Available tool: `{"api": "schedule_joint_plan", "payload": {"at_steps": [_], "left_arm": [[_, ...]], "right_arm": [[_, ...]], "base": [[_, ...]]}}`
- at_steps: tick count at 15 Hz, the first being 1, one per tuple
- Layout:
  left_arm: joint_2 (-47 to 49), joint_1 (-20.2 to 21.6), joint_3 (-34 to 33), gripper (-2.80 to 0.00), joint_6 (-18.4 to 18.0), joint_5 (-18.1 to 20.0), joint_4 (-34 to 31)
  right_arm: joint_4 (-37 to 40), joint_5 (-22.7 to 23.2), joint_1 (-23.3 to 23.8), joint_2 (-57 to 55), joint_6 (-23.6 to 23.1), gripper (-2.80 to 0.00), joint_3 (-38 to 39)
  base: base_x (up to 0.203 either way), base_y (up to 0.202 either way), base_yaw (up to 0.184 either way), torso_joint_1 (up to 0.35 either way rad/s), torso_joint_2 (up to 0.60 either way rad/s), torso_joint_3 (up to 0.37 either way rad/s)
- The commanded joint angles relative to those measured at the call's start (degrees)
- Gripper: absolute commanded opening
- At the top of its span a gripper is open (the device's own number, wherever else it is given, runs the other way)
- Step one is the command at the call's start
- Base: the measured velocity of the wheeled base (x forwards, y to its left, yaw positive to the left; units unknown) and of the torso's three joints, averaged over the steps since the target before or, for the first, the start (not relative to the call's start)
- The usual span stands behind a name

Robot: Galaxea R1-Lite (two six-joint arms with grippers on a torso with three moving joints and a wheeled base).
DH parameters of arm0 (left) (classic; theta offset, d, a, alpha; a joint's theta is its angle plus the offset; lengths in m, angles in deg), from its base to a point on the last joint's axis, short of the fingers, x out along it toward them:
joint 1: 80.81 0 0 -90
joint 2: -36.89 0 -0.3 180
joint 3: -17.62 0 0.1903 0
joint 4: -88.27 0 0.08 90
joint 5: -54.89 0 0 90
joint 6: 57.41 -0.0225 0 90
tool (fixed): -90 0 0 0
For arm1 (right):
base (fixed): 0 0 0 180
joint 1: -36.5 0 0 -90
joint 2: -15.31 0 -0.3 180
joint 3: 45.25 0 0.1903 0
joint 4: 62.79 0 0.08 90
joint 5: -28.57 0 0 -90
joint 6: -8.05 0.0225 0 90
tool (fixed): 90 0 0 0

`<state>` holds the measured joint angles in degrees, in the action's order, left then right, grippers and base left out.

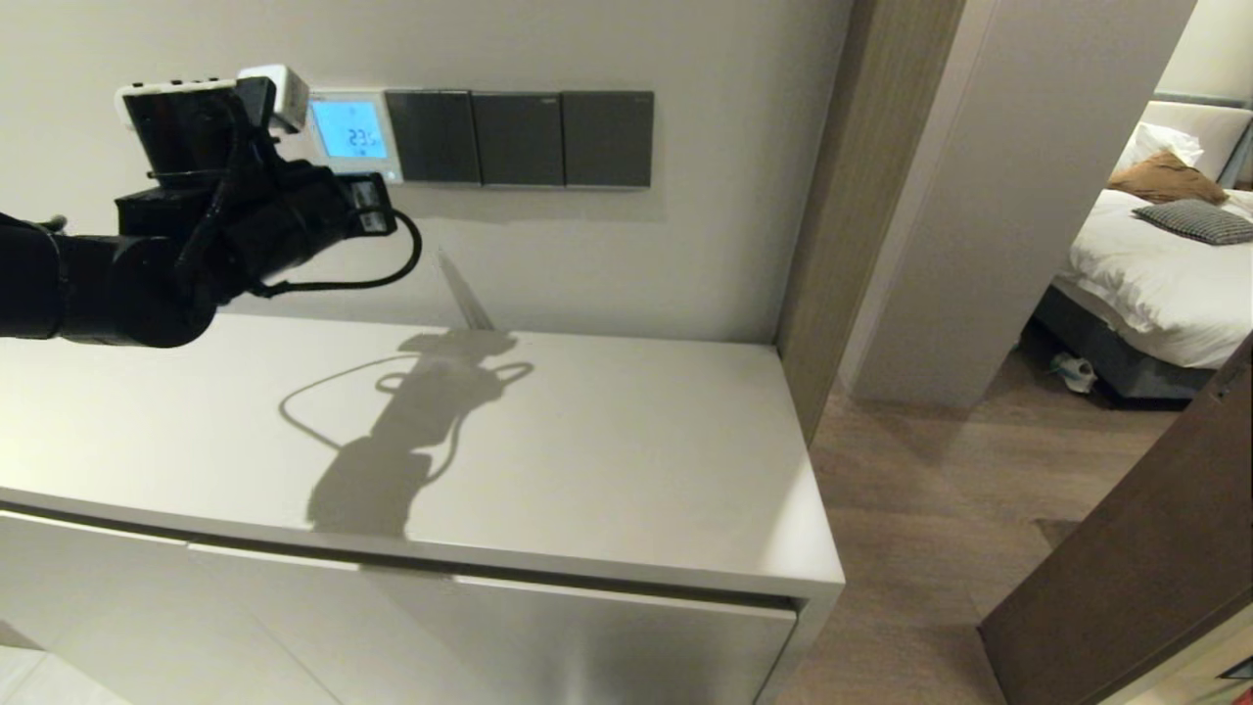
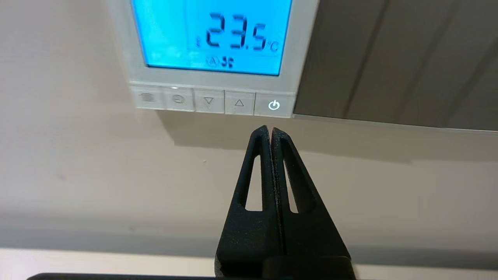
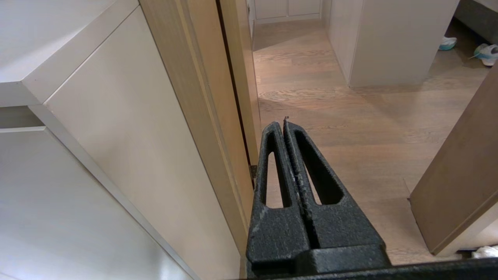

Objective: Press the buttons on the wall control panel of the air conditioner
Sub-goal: Turn on the central air conditioner, then press the temperature increase button

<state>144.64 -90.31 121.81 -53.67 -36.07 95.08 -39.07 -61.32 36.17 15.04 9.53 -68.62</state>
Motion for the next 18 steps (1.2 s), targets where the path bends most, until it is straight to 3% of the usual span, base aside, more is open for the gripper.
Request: {"api": "schedule_joint_plan", "payload": {"at_steps": [1, 18], "left_arm": [[-4.3, 0.1, -3.1, -2.8, 0.1, 0.0, 0.5], [-0.5, 2.6, -0.8, -2.8, 0.1, 0.1, 0.5]], "right_arm": [[0.0, 0.1, 0.0, -0.1, 0.0, -2.8, 0.1], [0.0, 0.1, 0.0, -0.1, 0.0, -2.8, 0.1]], "base": [[0.0, 0.0, 0.0, 0.0, 0.0, 0.0], [0.0, 0.0, 0.0, 0.0, 0.0, 0.0]]}}
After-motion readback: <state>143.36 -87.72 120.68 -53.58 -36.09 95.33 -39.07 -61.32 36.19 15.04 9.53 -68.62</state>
